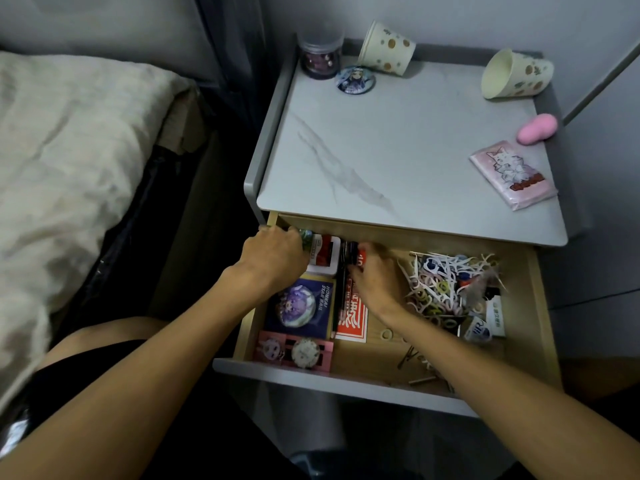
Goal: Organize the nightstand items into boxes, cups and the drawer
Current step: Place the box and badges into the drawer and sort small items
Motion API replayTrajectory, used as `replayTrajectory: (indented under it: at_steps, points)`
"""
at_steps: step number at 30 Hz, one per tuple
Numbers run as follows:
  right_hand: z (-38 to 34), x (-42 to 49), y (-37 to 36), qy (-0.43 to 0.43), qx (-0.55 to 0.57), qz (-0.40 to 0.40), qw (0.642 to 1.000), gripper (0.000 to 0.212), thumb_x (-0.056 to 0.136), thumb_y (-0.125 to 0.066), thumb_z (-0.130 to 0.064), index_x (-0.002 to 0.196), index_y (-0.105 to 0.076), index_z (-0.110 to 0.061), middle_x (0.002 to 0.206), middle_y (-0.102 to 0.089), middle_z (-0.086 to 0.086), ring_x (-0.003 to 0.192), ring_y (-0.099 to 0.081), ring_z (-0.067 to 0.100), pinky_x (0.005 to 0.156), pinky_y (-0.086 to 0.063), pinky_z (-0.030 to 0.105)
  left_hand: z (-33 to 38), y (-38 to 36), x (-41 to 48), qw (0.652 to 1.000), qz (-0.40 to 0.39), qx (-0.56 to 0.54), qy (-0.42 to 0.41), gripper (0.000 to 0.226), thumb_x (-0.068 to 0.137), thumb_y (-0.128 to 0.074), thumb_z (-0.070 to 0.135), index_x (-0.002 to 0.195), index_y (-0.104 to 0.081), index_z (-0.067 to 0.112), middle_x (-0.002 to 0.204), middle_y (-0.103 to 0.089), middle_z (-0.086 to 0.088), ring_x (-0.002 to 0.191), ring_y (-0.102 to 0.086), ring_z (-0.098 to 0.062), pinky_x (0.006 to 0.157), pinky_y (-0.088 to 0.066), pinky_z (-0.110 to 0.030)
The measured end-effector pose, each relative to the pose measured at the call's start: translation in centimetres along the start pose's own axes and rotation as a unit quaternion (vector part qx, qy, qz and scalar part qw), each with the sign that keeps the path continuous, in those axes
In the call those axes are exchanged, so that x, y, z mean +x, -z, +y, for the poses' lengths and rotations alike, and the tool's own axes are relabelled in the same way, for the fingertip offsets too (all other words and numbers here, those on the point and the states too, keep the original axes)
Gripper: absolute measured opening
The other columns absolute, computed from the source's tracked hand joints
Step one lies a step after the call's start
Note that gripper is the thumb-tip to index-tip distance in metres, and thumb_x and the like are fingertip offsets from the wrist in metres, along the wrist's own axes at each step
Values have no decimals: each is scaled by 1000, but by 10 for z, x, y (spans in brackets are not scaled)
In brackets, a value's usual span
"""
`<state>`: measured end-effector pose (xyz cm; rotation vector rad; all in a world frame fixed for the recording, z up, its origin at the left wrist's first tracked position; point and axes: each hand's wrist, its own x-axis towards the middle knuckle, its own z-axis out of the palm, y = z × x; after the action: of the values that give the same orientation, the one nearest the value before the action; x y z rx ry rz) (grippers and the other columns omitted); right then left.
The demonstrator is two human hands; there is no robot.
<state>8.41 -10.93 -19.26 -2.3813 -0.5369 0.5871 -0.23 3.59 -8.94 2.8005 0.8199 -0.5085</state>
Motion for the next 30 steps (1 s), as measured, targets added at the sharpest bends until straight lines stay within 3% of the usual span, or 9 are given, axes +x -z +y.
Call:
replayTrajectory:
  at_steps: [7,10,14,16,18,20,24,27,30]
  points:
    - [0,2,2,9,7,-18,1000,38,96,-59,-6,132,-50,-12,79,-63,-2,61,-65,11,52,-54,19,1,1,0,1000,-13,7,2,41,101,-46,36,130,-52,7,128,-56,-23,119,-51,-39,91,-44,-43]
    - [1,3,4,16,25,-24,999,37,96,-60,-8,131,-51,-12,90,-69,6,64,-68,17,61,-60,35,1,1,0,1000,-20,10,1,43,101,-47,39,131,-53,8,129,-56,-22,120,-50,-39,92,-43,-43]
    - [3,-6,17,16,34,-41,998,45,98,-58,-13,140,-45,-19,94,-70,15,63,-69,28,57,-60,45,1,-2,0,999,1,45,5,40,102,-46,39,127,-55,9,126,-59,-19,116,-54,-37,87,-43,-42]
    - [7,-14,31,27,35,-54,998,38,98,-57,-13,135,-50,-20,104,-71,9,66,-69,25,59,-61,37,7,-6,-4,994,57,93,-5,30,101,-45,31,120,-57,11,119,-63,-16,109,-60,-34,76,-40,-38]
    - [13,-20,53,43,5,-59,997,29,97,-57,-12,125,-60,-20,110,-69,-6,69,-66,13,61,-55,18,16,-9,-9,985,103,129,-46,25,97,-45,22,116,-59,12,113,-66,-13,107,-61,-32,69,-35,-34]
    - [24,-24,85,57,-66,-64,994,26,96,-59,-13,120,-65,-22,109,-70,-6,75,-66,9,68,-52,18,26,-12,-10,982,111,95,-117,24,95,-47,20,114,-60,12,112,-66,-12,106,-62,-32,69,-38,-34]
    - [58,-20,154,95,-273,-94,953,37,89,-69,-18,124,-63,-28,122,-66,-2,105,-63,17,88,-54,37,47,-15,-8,968,-81,-70,-225,29,94,-62,27,121,-59,16,116,-67,-10,104,-64,-27,82,-52,-36]
    - [80,-15,179,135,-398,-155,894,63,83,-75,-31,140,-50,-29,139,-51,1,125,-47,21,99,-44,36,75,-24,-12,952,-177,-79,-239,53,94,-67,25,141,-45,16,123,-63,-14,108,-62,-28,82,-47,-30]
    - [93,-15,179,145,-442,-206,861,65,85,-73,-31,144,-44,-30,144,-47,-2,129,-48,20,100,-45,35,108,-43,-11,939,-238,-89,-230,67,93,-68,24,149,-33,14,132,-58,-17,115,-58,-31,90,-46,-34]
